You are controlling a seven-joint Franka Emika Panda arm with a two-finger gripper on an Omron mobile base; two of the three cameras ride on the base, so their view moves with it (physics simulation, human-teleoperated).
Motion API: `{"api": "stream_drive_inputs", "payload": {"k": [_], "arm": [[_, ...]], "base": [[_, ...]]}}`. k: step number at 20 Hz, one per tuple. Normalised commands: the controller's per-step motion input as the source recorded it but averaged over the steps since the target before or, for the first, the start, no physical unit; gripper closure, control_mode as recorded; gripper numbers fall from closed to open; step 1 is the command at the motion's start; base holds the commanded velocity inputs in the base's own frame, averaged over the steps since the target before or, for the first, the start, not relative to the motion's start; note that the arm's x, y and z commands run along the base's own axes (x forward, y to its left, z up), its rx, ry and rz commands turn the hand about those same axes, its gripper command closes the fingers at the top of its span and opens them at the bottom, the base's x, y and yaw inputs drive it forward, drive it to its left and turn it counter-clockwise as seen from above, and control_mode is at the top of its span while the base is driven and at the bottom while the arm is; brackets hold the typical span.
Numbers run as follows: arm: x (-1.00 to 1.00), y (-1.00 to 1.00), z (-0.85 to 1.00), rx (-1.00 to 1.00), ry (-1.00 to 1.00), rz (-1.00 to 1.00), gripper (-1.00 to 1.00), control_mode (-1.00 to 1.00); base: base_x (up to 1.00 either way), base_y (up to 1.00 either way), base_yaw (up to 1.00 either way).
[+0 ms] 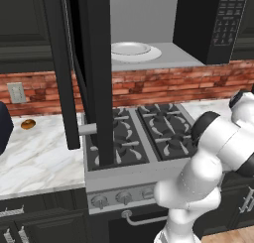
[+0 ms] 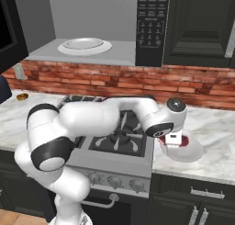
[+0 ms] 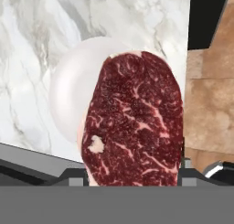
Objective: Pick the steak from the counter and place it in the microwave. Then turn on the microwave.
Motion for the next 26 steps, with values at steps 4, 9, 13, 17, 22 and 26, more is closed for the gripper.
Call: {"api": "stream_drive_inputs", "payload": {"k": [4,9,13,17,22,26], "arm": [[-0.21,0.23,0.47,-0.09,0.0,0.16,1.0,-1.0],[-0.24,0.23,0.41,-0.08,0.0,0.16,1.0,-1.0],[-0.25,0.25,0.37,-0.09,0.0,0.18,1.0,-1.0],[-0.19,0.27,0.38,-0.09,0.0,0.17,1.0,-1.0],[-0.08,0.31,0.4,-0.09,0.0,0.15,1.0,-1.0],[-0.09,0.36,0.4,-0.11,0.0,0.15,1.0,-1.0]], "base": [[0.0,0.0,0.0],[0.0,0.0,0.0],[0.0,0.0,0.0],[0.0,0.0,0.0],[0.0,0.0,0.0],[0.0,0.0,0.0]]}}
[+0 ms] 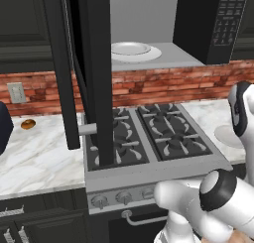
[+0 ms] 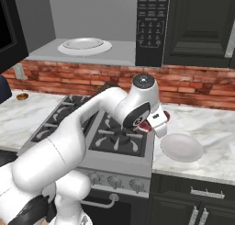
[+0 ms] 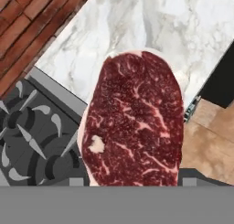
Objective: Pick the steak from the counter and place it in the microwave. Then turn on the microwave.
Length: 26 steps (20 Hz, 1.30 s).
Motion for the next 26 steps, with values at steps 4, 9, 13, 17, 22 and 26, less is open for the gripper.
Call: {"api": "stream_drive_inputs", "payload": {"k": [4,9,13,17,22,26], "arm": [[-0.07,0.33,0.41,-0.1,0.0,0.15,1.0,-1.0],[-0.1,0.31,0.44,-0.08,0.0,0.16,1.0,-1.0],[-0.07,0.33,0.42,-0.08,0.0,0.18,1.0,-1.0],[-0.04,0.35,0.43,-0.06,0.03,0.17,1.0,-1.0],[-0.04,0.37,0.4,-0.04,0.04,0.17,1.0,-1.0],[-0.02,0.47,0.38,-0.09,0.0,0.09,1.0,-1.0]], "base": [[0.0,0.0,0.0],[0.0,0.0,0.0],[0.0,0.0,0.0],[0.0,0.0,0.0],[0.0,0.0,0.0],[0.0,0.0,0.0]]}}
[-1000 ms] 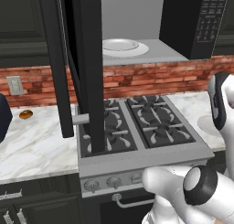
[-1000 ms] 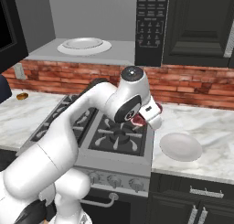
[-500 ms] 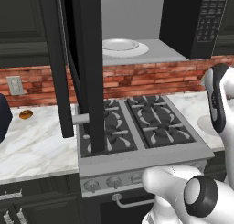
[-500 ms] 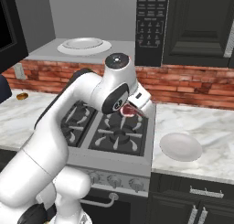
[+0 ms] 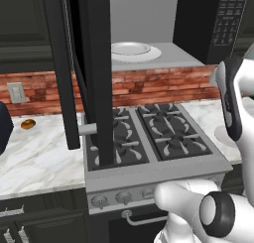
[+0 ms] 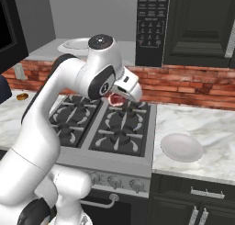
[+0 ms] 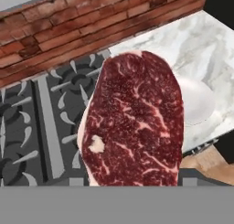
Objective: Pick the steak from the counter and place it in the microwave. Then turn on the microwave.
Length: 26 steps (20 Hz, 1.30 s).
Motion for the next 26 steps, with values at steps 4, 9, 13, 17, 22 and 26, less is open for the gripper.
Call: {"api": "stream_drive_inputs", "payload": {"k": [4,9,13,17,22,26], "arm": [[-0.01,0.41,0.36,-0.08,-0.02,0.07,1.0,-1.0],[-0.01,0.37,0.27,-0.05,-0.1,0.06,1.0,-1.0],[0.0,0.33,0.16,-0.04,-0.26,0.03,1.0,-1.0],[0.02,0.33,0.18,0.0,-0.27,0.04,1.0,-1.0],[0.01,0.36,0.34,-0.02,-0.05,0.07,1.0,-1.0],[0.02,0.31,0.43,-0.03,0.0,0.08,1.0,-1.0]], "base": [[0.0,0.0,0.0],[0.0,0.0,0.0],[0.0,0.0,0.0],[0.0,0.0,0.0],[0.0,0.0,0.0],[0.0,0.0,0.0]]}}
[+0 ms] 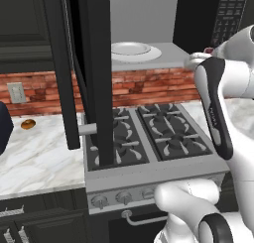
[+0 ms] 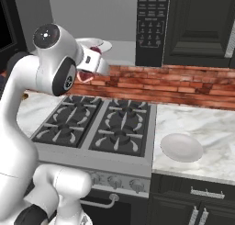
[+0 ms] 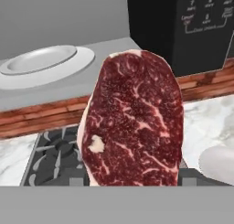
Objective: Pick the steak from the counter and place it in the microwave. Then turn on the microwave.
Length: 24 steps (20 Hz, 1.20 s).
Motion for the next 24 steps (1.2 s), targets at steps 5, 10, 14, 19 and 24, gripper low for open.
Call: {"api": "stream_drive_inputs", "payload": {"k": [5,10,14,19,24], "arm": [[0.15,0.28,0.41,-0.03,0.02,0.1,1.0,-1.0],[0.14,0.34,0.19,-0.02,0.0,0.09,1.0,-1.0],[0.23,0.29,0.05,-0.03,-0.03,0.05,1.0,-1.0],[0.32,0.27,0.02,-0.05,-0.01,0.0,1.0,-1.0],[0.33,0.25,0.05,-0.04,-0.02,0.01,1.0,-1.0]], "base": [[0.0,0.0,0.0],[0.0,0.0,0.0],[0.0,0.0,0.0],[0.0,0.0,0.0],[0.0,0.0,0.0]]}}
